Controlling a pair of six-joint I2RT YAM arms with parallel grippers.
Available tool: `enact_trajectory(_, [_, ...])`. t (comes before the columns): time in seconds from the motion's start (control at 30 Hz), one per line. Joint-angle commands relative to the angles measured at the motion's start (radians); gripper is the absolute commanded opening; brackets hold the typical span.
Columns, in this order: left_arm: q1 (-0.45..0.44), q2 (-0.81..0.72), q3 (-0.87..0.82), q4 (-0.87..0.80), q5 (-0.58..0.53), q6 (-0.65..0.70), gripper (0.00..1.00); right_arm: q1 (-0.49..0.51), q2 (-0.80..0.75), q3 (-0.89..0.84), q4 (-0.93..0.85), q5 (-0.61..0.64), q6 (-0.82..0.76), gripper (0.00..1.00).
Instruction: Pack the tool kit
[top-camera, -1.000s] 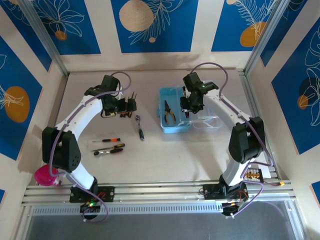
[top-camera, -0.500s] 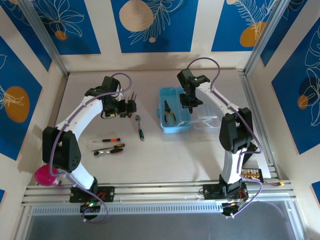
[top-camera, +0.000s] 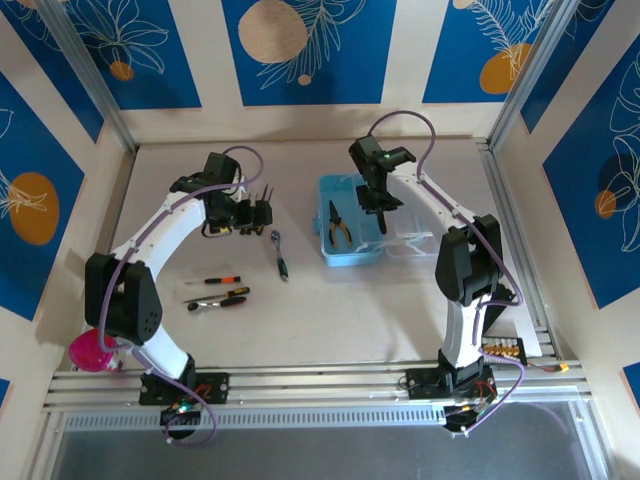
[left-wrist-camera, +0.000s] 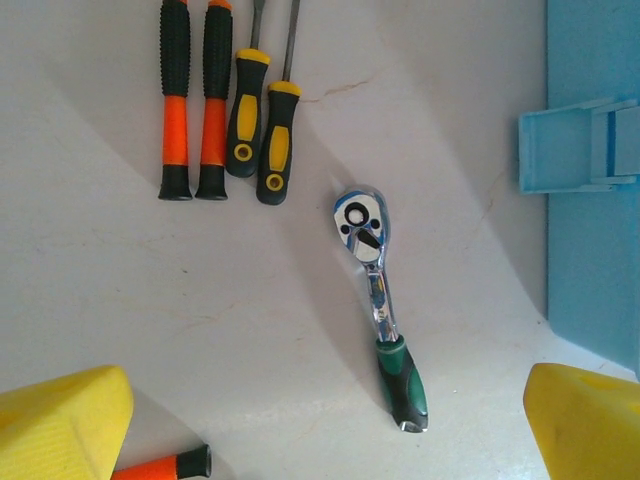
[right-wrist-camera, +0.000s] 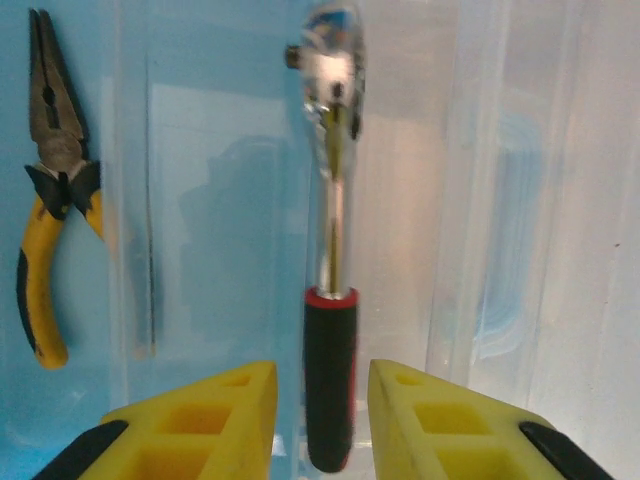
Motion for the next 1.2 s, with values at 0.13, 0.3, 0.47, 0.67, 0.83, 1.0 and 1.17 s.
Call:
enact_trajectory(0.13, [0.004,0.038,0.010,-0.020,-0.043,0.023,1.00,0.016,-0.056,0.071,-0.040,-0.010,-0.037,0.46])
enact_trajectory(0.3, [0.019,0.100,0.035,-0.018,-0.098,0.043,1.00,0.039,-0.134,0.033,0.011,-0.147,-0.074,0.98])
enact_trajectory(0.47, [0.036,0.210,0.113,-0.028,-0.176,0.080,1.00,0.050,-0.217,-0.065,0.093,-0.272,-0.045,0.99])
enact_trajectory(0.67, [0.059,0.328,0.171,0.002,-0.220,0.084,0.69,0.053,-0.241,-0.137,0.106,-0.278,-0.019,0.99])
enact_trajectory(0.83, [0.090,0.383,0.200,0.029,-0.187,0.072,0.53,0.048,-0.248,-0.162,0.114,-0.287,-0.014,0.99])
enact_trajectory(1.0, [0.107,0.437,0.245,0.042,-0.154,0.067,0.49,0.047,-0.232,-0.150,0.114,-0.297,-0.013,0.99])
enact_trajectory(1.17, [0.106,0.488,0.284,0.041,-0.124,0.069,0.45,0.047,-0.221,-0.141,0.108,-0.297,-0.014,0.99])
